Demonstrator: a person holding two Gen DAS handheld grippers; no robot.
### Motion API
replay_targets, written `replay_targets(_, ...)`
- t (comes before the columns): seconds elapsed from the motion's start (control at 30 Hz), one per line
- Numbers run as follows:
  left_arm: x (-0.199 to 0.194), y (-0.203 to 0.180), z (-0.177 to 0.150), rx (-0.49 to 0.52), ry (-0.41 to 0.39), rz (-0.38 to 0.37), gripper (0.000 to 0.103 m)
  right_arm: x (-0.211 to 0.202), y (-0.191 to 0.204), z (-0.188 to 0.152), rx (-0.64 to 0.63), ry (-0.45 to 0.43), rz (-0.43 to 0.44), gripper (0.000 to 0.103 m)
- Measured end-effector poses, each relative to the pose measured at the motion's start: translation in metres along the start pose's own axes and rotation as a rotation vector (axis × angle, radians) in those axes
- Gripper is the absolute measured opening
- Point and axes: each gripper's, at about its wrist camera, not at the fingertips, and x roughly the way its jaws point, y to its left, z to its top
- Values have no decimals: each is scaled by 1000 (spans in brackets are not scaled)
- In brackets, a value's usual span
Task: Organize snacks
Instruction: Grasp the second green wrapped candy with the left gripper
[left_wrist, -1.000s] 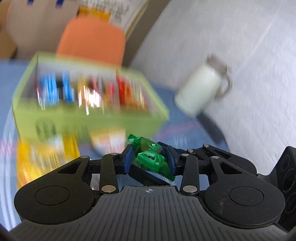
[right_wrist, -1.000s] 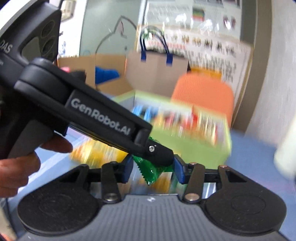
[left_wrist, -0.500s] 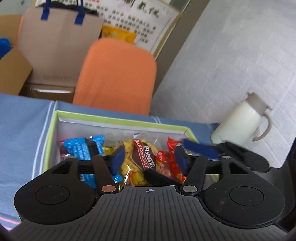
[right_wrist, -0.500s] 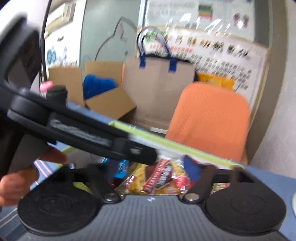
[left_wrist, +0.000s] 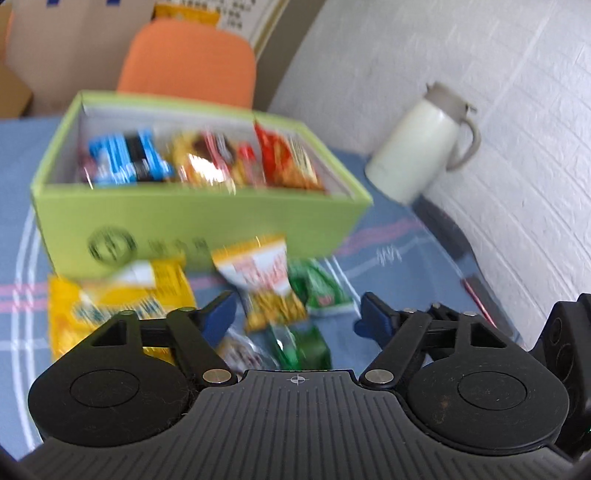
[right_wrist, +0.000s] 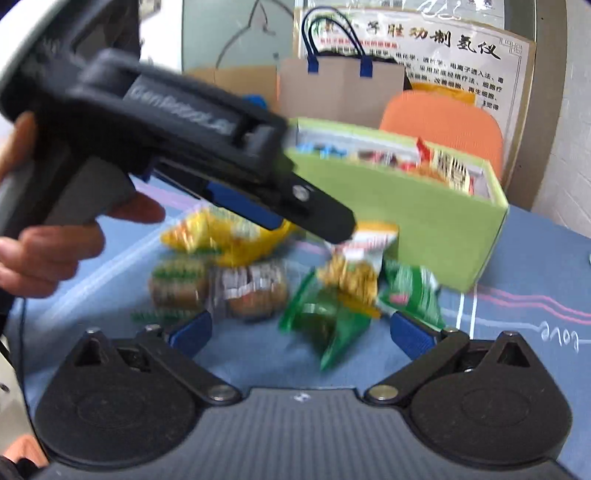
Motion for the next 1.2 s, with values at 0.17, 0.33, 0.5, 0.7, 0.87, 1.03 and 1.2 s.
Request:
replay_targets(0.17,17,-8,-11,-6,52,7,50,14,6,-9,15,28,-48,102)
replay_targets(0.33,30,-12,-22,10,78,-5,48,13,2,-12,45,42,-31,102)
replay_targets(0.5,30,-3,-21,-20,83,33,34,14,2,-10,55,46,-17,102)
replay_targets(0.7,20,6,-17,-86,68,26,40,13,-7,3,116,2,9,102)
replay_targets(0.87,30,0,-13,-40,78,29,44,25,-13,7,118,36,-7,101)
replay_targets(1.03,33,5,-18,-17,104,41,12,35,1,14,68,32,-5,64)
replay_targets(1.2,8,10,-20,-70,53,6,11,12,2,24,70,-16,-31,36)
